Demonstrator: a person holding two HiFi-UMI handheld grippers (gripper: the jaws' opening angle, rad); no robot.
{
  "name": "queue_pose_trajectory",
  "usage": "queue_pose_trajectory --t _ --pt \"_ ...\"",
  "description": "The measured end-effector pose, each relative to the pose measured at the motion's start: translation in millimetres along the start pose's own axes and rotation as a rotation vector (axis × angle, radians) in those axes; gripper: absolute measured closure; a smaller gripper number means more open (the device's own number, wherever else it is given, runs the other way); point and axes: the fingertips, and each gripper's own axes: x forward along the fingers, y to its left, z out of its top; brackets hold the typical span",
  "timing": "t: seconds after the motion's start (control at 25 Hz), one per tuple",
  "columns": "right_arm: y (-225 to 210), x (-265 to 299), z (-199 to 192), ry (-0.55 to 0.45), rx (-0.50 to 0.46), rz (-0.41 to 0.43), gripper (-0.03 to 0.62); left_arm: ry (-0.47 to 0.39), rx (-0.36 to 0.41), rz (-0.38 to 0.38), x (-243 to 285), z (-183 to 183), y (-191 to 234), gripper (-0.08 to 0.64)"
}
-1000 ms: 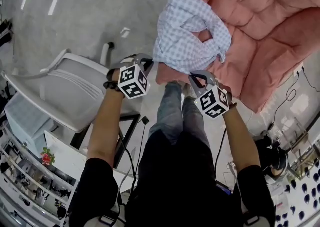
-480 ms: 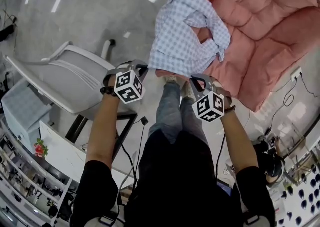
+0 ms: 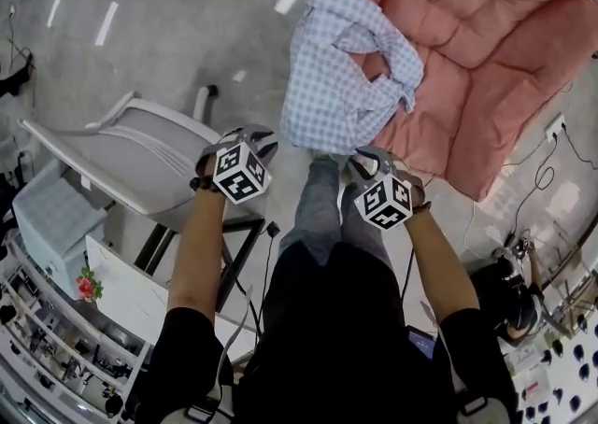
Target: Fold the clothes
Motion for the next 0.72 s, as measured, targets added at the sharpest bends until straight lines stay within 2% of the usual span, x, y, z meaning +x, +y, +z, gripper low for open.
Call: queue_pose_trajectory --t 0.04,0.24,0.52,0.72 --pt "-2 -2 4 -0.003 0.012 0.011 0.477 -0.012 -0.004 -0.008 -3 5 2 0.465" --pt "-36 -18 24 -0.032 0.066 -0.031 0.472 -0.090 -0.036 0.006 -22 35 26 0.466" --pt "-123 -34 43 -0.099 0.167 -0.172 0.477 -0.154 -0.033 0.130 -45 84 99 0.485" --pt "-186 -45 46 -0.122 0.194 -0.219 0.485 -0.180 -0.023 0.146 -39 124 145 0.486"
